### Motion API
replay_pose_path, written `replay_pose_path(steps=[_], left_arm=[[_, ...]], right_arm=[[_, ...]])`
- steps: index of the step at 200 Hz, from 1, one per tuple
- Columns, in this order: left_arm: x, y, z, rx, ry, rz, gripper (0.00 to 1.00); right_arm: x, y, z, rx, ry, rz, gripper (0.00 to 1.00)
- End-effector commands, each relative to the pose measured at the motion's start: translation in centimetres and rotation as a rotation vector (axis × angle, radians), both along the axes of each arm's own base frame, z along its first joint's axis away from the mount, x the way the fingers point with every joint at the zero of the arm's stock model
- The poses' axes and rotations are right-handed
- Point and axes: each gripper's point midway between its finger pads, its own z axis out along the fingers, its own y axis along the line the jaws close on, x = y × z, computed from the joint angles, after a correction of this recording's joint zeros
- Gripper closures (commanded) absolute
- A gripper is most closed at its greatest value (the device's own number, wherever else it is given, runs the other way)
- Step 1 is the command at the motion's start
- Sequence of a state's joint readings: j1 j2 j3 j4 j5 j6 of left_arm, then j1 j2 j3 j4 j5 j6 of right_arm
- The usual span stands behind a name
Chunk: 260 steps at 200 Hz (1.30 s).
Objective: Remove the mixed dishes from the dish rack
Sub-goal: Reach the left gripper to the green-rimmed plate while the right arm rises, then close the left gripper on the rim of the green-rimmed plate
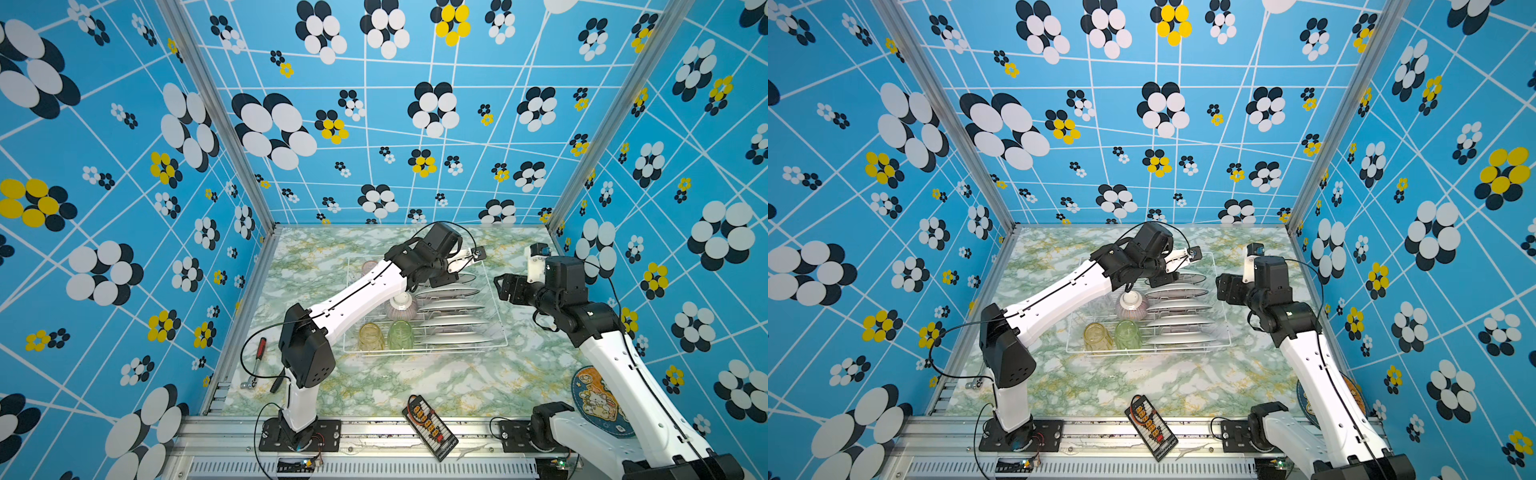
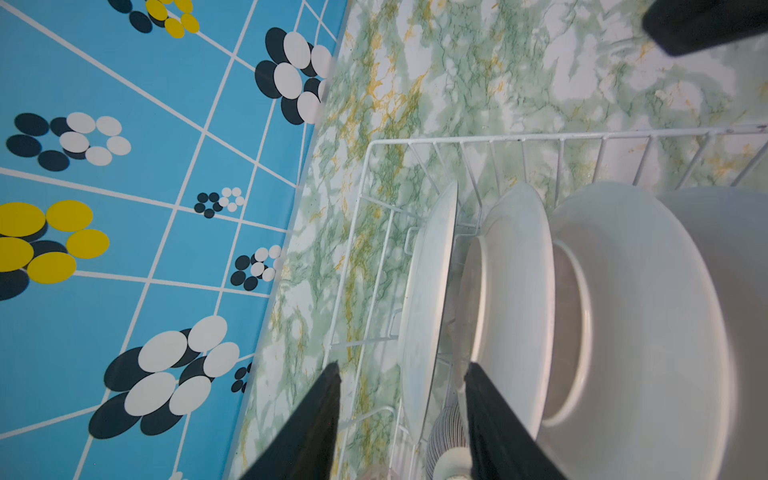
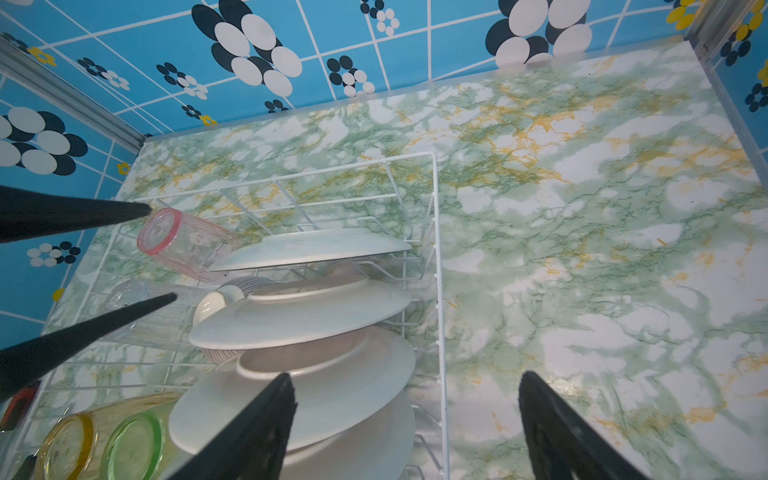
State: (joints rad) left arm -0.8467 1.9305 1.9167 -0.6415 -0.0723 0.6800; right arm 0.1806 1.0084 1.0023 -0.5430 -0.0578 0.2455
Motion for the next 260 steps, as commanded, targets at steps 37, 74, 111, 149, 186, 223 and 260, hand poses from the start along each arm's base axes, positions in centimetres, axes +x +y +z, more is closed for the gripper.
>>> replay_pose_path(steps=[37,74,111,149,186,223,260], left_arm=[[1.2,-0.4,-2.5,0.144,-0.006,-0.05,0.53],[1.2,-0.7,-3.6,0.164,0.026,-0.063,0.55],[0.9,-0.8,-4.4,0.169,0.056,-0.077,0.56],[1.6,-0.7,-5.6,0.183,0.093,-0.07,0.63],[2.4,-0.5,-6.3,0.194,0.112,-0.058,0.68],[3.3,-0.4,-6.4,0.19,0.098,-0.042,0.71],[4.0,-0.3,-6.8,0.2,0.081,-0.035,0.74]], right_arm=[[0.4,-0.1,1.6,0.009,-0.045,-0.026,0.14],[0.4,-0.2,1.4,0.009,-0.046,-0.035,0.13],[0.4,-0.4,1.0,0.007,-0.046,-0.045,0.13],[0.4,-0.4,1.0,0.013,-0.051,-0.045,0.13],[0.1,-0.6,1.1,0.008,-0.06,-0.055,0.13],[0.1,-0.6,0.9,0.01,-0.059,-0.056,0.13],[0.1,-0.6,0.6,0.016,-0.057,-0.061,0.13]])
